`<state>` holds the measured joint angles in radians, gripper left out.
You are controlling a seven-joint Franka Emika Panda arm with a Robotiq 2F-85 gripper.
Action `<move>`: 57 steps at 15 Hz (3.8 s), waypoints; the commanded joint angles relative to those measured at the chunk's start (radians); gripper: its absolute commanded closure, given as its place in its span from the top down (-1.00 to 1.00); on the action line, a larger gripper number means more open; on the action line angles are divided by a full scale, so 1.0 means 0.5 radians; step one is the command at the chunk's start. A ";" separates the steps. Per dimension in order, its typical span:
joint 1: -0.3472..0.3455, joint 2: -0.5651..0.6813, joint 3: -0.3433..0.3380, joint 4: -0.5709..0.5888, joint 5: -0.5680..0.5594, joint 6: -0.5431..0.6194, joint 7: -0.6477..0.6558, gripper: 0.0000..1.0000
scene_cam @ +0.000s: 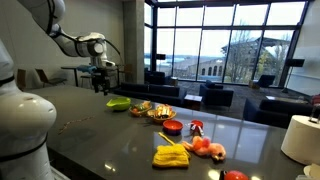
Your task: Shift the green bowl forward
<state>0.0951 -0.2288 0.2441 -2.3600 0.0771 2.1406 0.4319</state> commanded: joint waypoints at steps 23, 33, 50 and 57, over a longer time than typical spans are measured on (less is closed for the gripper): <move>0.136 1.969 -0.365 2.164 -0.114 -0.254 -0.302 1.00; 0.258 2.436 -0.357 2.959 -0.051 -0.532 -0.148 1.00; 0.293 2.774 -0.334 3.318 -0.058 -0.549 -0.137 1.00; 0.292 2.782 -0.335 3.317 -0.058 -0.543 -0.138 1.00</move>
<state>0.2412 1.1625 0.0765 -0.7015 0.0480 1.8693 0.3627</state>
